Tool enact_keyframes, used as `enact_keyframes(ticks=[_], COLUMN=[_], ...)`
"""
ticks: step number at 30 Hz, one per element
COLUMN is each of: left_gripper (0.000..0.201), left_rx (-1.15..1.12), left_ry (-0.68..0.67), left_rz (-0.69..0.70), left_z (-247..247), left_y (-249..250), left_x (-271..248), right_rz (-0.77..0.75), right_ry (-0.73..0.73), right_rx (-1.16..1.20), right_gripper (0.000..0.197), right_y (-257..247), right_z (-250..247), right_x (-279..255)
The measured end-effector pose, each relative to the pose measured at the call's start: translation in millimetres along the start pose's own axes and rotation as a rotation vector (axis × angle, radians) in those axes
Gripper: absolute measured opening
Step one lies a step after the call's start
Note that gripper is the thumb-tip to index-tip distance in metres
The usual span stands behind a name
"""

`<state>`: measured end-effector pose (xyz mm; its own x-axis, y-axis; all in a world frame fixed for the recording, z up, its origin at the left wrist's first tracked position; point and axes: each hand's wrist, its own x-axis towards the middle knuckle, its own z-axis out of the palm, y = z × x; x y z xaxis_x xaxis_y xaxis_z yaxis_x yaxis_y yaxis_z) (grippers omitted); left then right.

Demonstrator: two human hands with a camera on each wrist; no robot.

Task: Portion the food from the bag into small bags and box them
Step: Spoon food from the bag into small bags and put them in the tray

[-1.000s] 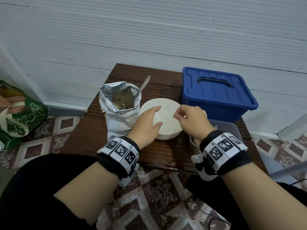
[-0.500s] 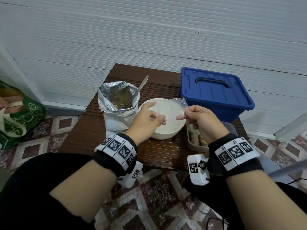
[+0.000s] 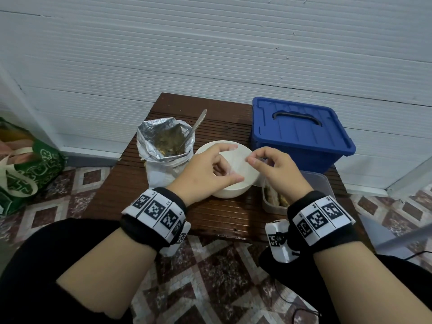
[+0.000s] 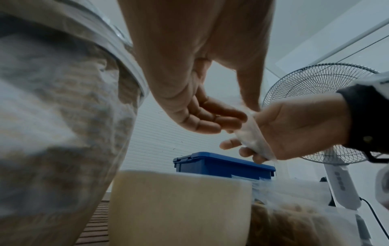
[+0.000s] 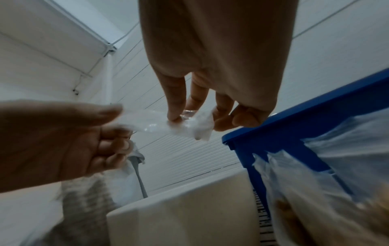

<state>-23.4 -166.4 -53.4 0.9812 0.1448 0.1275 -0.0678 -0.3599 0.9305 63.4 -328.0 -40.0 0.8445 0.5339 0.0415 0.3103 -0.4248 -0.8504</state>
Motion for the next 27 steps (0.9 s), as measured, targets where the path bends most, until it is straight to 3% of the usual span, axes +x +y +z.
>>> enact_keyframes(ticks=[5,12,19,27], left_gripper=[0.086,0.073,0.066,0.072], left_rx=[-0.063,0.076,0.240,0.309], left_ry=[-0.102,0.013,0.083,0.081], left_rz=[0.053,0.143,0.215,0.284], left_z=[-7,-6,-6,-3], left_y=[4,2,-1,-6], left_x=[-1,-1,0,-2], right_rz=[0.054,0.083,0.056,0.003], right_ry=[-0.056,-0.105,0.040,0.039], right_rx=[0.147,0.193,0.225,0.097], right_gripper=[0.014,0.014,0.030,0.018], right_y=[-2,-2,-17,-21], right_z=[1,7,6,5], right_x=[0,0,-6,-7])
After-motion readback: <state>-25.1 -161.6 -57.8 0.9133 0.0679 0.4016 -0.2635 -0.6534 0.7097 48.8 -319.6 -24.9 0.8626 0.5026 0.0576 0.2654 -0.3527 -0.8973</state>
